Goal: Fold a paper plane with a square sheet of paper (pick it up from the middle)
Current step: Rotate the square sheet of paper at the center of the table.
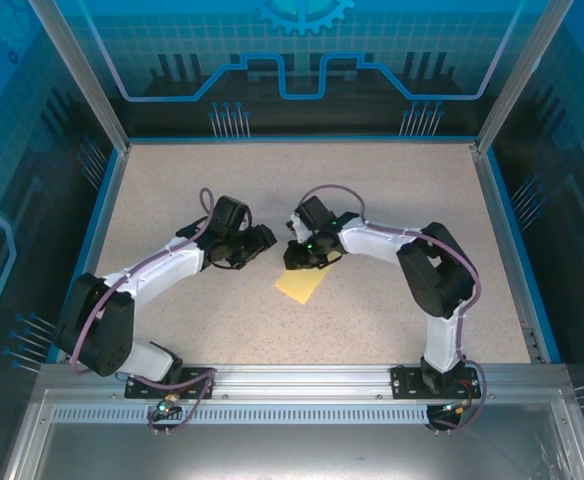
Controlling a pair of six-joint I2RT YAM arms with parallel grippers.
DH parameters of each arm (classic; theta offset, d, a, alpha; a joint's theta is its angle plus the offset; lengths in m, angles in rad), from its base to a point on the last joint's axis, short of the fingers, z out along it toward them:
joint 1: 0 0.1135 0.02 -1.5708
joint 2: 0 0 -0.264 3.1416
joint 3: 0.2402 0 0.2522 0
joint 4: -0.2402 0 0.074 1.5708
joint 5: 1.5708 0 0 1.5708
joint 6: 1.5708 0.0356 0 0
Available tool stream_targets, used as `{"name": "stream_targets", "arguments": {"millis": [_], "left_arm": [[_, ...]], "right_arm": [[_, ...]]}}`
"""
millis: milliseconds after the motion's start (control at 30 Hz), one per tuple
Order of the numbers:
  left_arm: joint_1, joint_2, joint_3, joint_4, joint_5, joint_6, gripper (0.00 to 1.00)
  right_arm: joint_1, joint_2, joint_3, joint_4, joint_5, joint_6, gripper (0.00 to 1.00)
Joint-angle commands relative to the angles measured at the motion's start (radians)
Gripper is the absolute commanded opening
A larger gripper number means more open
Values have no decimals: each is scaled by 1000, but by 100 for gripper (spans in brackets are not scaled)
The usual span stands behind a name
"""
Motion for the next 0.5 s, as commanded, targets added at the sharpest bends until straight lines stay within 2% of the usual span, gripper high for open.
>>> {"name": "stream_targets", "arguments": {"millis": [0,200,367,467], "left_arm": [[28,-34,-17,-96,-60,-4,70],[37,-43,-25,-150,-120,-1,83],[40,-40,-47,-130,-123,9,88],[39,-42,-56,-105,-105,29,89]], "right_arm": [[36,77,58,-85,51,12,14],[79,101,44,-138,75,-39,13],[100,56,-43,-192,1,-226,12],[86,-27,-108,-193,4,-313,12]]}}
